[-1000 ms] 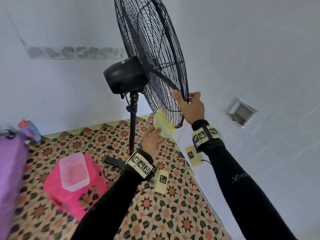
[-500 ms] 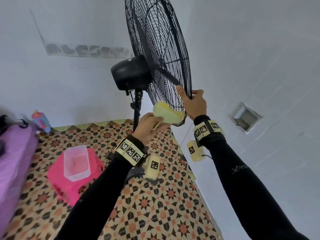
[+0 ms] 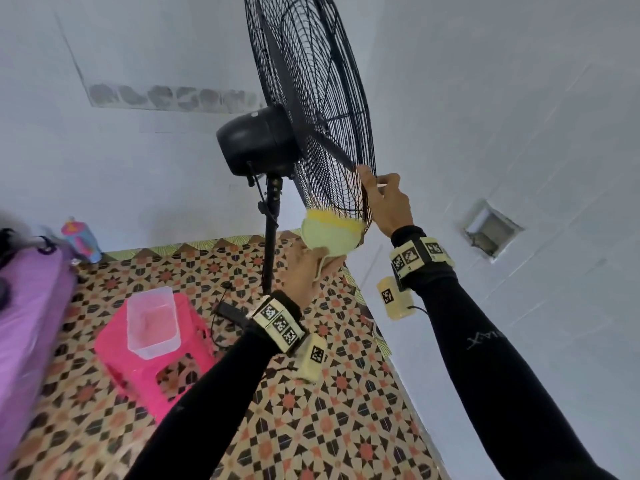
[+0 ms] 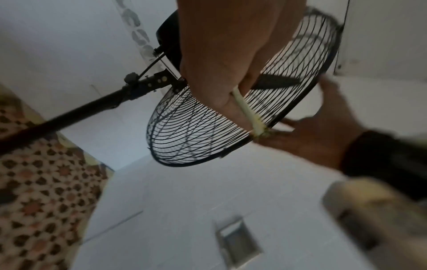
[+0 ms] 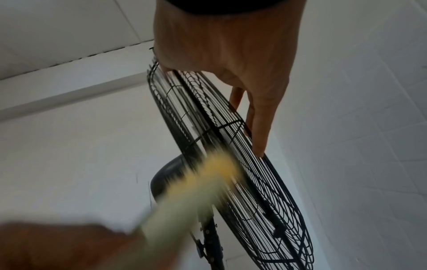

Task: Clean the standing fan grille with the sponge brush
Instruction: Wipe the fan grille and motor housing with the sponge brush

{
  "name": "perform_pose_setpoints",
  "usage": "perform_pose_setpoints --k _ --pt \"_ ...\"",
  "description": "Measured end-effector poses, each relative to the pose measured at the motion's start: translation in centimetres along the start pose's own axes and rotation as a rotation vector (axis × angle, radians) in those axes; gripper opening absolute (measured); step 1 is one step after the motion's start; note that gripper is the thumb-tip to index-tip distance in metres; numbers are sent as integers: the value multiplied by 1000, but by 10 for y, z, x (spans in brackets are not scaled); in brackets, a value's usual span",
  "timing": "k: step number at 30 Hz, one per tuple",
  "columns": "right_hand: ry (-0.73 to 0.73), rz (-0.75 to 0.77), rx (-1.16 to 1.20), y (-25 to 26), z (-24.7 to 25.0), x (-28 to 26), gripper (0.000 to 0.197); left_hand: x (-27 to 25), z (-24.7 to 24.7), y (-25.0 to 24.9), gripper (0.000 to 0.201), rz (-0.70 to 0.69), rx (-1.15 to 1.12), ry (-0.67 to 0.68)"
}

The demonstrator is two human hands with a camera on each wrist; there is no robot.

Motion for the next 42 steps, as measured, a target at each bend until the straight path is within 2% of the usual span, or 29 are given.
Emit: perform_pose_setpoints --k 4,8,10,16,19,22,25,27,29,31,33,35,37,40,42 --pt "46 -44 84 -9 7 2 74 3 -1 20 38 74 48 -70" --pt "29 -41 82 -10 3 4 82 -3 -6 26 53 -2 -79 22" --pt "15 -32 72 -8 0 6 82 -8 -11 27 44 -13 -74 67" --pt "7 -50 101 -10 3 3 84 14 -5 49 46 71 52 -118" --pt "1 -45 110 -9 1 2 81 -1 -11 44 40 88 44 -22" --pt "6 -45 91 -7 -1 1 81 7 -2 48 54 77 35 20" --pt "-1 -42 94 -9 -2 -2 81 38 11 62 52 78 99 -130" --pt "-2 -37 90 -10 -3 -5 81 33 1 50 44 93 147 -184" --pt "-8 -33 91 -9 -4 -5 81 28 -11 44 35 77 260 -146" --pt "-18 -34 82 -8 -3 -2 83 16 -21 33 38 84 353 -105" --pt "-22 -37 78 -8 -2 2 82 10 -26 27 40 81 315 29" --pt "-22 -33 75 -8 0 6 77 9 -25 25 45 66 200 21" --pt "-24 -23 70 -10 0 9 70 7 -20 16 55 28 61 76" --pt "-31 -13 34 -12 1 10 64 4 -21 -1 56 -84 53 147" --pt "-33 -6 26 -12 2 9 65 3 -20 0 58 -147 120 147"
Point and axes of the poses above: each hand's wrist, its own x-axis towards the middle knuckle, its own z-axis out of the back of the hand, y = z × x, the point moved 1 cm from there along x, towards the middle knuckle, and after that the axes turned 3 degrees about x, right-handed, at the moved point
